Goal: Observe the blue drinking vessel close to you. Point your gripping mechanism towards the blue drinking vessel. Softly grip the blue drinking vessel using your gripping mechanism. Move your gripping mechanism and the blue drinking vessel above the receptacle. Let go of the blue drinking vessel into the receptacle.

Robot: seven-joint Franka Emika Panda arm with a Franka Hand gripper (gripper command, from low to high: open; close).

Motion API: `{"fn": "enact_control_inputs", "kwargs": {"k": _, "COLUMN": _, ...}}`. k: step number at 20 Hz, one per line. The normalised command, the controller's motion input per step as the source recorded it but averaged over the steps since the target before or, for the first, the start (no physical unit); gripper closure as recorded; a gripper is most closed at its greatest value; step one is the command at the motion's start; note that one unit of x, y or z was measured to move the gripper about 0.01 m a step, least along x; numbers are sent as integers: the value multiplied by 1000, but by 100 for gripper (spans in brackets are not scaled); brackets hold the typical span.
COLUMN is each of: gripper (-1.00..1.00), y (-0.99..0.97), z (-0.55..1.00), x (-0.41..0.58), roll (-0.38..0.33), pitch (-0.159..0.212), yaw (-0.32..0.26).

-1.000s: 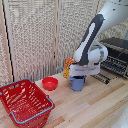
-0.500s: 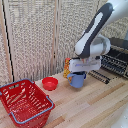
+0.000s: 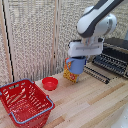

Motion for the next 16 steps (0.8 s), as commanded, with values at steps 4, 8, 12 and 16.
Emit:
{"fn": "enact_control_inputs", "kwargs": {"k": 4, "gripper": 100, "y": 731, "z": 621, "x": 124, "roll": 9, "pitch": 90, "yaw": 59}}
{"fn": "enact_control_inputs", "kwargs": {"k": 8, "gripper": 100, "y": 779, "z": 544, "x": 145, "roll": 25, "pitch": 96, "yaw": 53}}
{"fn": "enact_control_inputs", "kwargs": {"k": 12, "gripper": 100, "y": 838, "z": 414, "x": 184, "roll": 29, "pitch": 72, "yaw": 37}}
{"fn": "enact_control_inputs", "kwargs": {"k": 16, "gripper": 100, "y": 893, "z": 324, "x": 214, "roll": 28, "pitch": 48, "yaw": 19}}
